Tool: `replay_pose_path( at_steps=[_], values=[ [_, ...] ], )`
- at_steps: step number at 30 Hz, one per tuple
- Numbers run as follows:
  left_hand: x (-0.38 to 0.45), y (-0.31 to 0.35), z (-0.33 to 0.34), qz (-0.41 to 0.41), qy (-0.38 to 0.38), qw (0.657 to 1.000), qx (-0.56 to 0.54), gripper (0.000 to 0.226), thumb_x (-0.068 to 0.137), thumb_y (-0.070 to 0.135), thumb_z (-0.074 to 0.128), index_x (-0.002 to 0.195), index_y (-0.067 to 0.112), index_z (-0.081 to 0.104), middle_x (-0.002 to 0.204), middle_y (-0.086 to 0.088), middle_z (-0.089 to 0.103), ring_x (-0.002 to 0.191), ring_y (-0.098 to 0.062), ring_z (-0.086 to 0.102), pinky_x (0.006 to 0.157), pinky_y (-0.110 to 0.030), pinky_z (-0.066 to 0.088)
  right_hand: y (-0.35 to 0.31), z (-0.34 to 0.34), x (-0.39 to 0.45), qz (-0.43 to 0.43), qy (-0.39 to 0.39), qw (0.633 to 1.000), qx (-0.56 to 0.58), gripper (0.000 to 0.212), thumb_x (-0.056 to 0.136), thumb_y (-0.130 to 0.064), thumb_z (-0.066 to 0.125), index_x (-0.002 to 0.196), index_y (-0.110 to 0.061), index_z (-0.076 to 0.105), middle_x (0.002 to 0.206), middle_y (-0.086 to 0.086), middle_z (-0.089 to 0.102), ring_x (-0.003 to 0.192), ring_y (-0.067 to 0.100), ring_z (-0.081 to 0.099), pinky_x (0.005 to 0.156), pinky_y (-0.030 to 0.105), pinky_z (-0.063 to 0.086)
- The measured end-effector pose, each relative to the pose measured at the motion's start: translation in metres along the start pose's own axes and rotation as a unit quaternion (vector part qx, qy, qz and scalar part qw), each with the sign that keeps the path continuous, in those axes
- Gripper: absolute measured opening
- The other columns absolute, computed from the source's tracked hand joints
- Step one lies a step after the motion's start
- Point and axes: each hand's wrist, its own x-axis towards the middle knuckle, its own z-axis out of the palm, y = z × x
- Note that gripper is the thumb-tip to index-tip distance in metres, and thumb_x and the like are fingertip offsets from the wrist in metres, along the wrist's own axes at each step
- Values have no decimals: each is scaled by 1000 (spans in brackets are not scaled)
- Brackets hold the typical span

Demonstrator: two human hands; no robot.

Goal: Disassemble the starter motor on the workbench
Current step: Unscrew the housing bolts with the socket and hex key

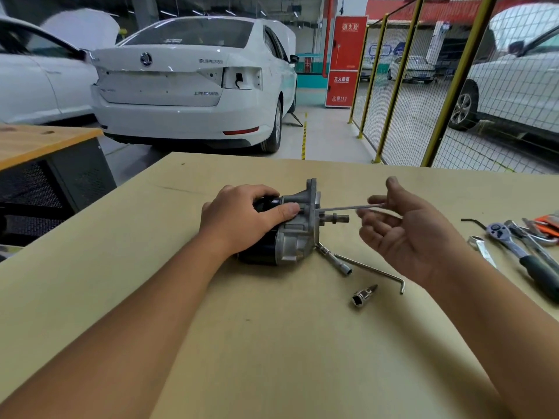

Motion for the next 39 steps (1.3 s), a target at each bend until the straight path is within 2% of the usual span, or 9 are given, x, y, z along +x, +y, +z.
replay_pose_path(
  at_steps=[3, 6, 12, 14, 17, 19, 25, 29, 39],
  values=[
    [0, 0, 0, 0, 1, 1000, -2, 72, 60, 97, 46, 109, 50, 71, 103, 23, 65, 111, -14, 56, 99, -46, 48, -8, -9, 0, 66, -10, 993, -97, 50, 79, -59, 73, 62, -14, 58, 65, 5, 52, 42, 10, 37, 39, 20, 34],
    [0, 0, -1, 2, 1, 1000, -1, 71, 61, 96, 48, 110, 49, 71, 103, 23, 65, 111, -14, 57, 99, -46, 48, -15, -18, 3, 92, -31, 984, -146, 51, 82, -55, 70, 51, -18, 59, 63, 3, 52, 41, 10, 34, 35, 20, 28],
    [1, -1, 1, 0, 1, 1000, -7, 76, 59, 97, 46, 113, 50, 71, 114, 23, 69, 115, -13, 58, 101, -47, 48, -31, -33, 1, 10, -122, 956, -268, 26, 78, -28, 71, 77, -2, 74, 84, 17, 69, 51, 12, 46, 41, 22, 37],
    [2, -2, 1, 2, 3, 1000, -9, 76, 59, 97, 46, 113, 50, 70, 114, 23, 69, 115, -13, 58, 100, -48, 48, -32, -36, 0, -56, -135, 914, -379, 16, 83, -18, 73, 83, -2, 75, 79, 15, 70, 54, 16, 51, 47, 27, 44],
    [2, -2, 1, 1, -2, 1000, -10, 76, 60, 98, 46, 114, 50, 70, 115, 23, 70, 115, -13, 59, 100, -49, 48, -24, -35, 2, -188, -93, 791, -574, 12, 90, -10, 72, 79, -15, 75, 58, 6, 67, 47, 16, 58, 50, 28, 49],
    [2, -3, 1, 2, -5, 1000, -12, 76, 60, 98, 47, 113, 50, 71, 115, 23, 70, 116, -13, 59, 100, -49, 48, -21, -34, 8, -230, -65, 768, -595, 17, 90, -11, 71, 78, -22, 75, 58, 2, 68, 42, 13, 58, 45, 26, 48],
    [3, -4, -1, 0, -12, 1000, -18, 72, 59, 98, 49, 109, 52, 70, 112, 22, 70, 114, -13, 59, 101, -49, 48, -20, -37, 10, -189, -82, 799, -564, 13, 92, -30, 72, 80, -26, 75, 61, 9, 69, 37, 19, 49, 40, 25, 40],
    [2, -4, -2, -1, -14, 1000, -17, 71, 58, 98, 49, 107, 51, 70, 111, 21, 69, 111, -12, 59, 100, -47, 49, -13, -30, 8, -151, -45, 868, -471, 41, 94, -43, 65, 76, -8, 73, 64, 16, 69, 42, 22, 54, 43, 28, 46],
    [-4, -5, -5, 2, -15, 1000, -22, 69, 58, 96, 51, 107, 51, 70, 110, 22, 69, 113, -13, 59, 100, -48, 49, -13, -21, 3, -216, -51, 910, -352, 11, 84, -5, 76, 89, 3, 70, 74, 28, 70, 64, 38, 72, 55, 36, 59]
  ],
)
